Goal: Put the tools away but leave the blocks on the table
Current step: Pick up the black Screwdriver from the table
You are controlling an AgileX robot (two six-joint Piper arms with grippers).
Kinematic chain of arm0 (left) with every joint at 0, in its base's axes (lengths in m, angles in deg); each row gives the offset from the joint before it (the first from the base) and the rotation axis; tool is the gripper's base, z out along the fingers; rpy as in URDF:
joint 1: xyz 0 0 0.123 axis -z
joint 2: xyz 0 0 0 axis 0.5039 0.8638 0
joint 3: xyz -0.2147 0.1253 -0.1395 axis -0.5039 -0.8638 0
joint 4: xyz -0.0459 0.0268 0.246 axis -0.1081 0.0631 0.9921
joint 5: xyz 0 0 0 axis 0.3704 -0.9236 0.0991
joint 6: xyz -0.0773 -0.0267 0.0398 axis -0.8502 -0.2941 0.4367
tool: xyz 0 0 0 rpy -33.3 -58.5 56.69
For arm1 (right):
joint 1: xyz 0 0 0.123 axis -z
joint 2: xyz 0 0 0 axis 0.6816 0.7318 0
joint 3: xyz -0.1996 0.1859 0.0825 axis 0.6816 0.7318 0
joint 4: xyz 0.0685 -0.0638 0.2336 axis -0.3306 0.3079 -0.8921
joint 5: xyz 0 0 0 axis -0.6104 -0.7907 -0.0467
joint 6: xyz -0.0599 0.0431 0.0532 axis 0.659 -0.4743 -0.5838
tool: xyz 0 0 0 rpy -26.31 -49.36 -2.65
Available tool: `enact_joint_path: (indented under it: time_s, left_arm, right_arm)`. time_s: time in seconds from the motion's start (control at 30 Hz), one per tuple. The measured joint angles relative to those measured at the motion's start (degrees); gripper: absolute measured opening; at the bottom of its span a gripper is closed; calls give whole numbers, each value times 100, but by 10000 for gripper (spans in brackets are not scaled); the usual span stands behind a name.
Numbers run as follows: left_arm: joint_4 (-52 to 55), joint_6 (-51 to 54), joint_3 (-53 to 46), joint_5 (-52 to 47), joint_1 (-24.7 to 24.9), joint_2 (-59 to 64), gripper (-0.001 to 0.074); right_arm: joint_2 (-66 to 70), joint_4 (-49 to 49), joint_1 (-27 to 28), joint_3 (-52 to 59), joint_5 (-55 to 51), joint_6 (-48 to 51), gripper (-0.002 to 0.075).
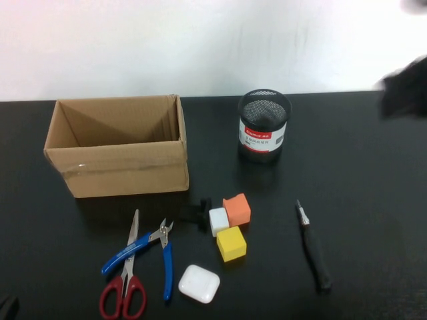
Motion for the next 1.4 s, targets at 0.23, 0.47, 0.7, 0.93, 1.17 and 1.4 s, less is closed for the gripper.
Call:
enact_joint_path:
  time_s: [0.23,0.47,0.7,0.93,1.17,1.4]
  left_arm:
    - [0,0,0,0,0,0,-4]
    - [0,0,0,0,0,0,-4]
    - [0,0,0,0,0,0,-4]
    - [0,0,0,0,0,0,-4]
    - [0,0,0,0,0,0,-4]
    - [0,0,0,0,0,0,-4]
  right_arm:
    - [946,1168,-1173,0,-2,-1354,83]
    - [1906,783,-1256,22,-191,-1312,343]
    - [2458,839,-1223,82,185,-1271,337]
    - [2774,560,-983,82,223,-1216,336]
    - [2992,557,-879,320,297,-1208,336]
    - [3082,273,-879,841,758,-924,294]
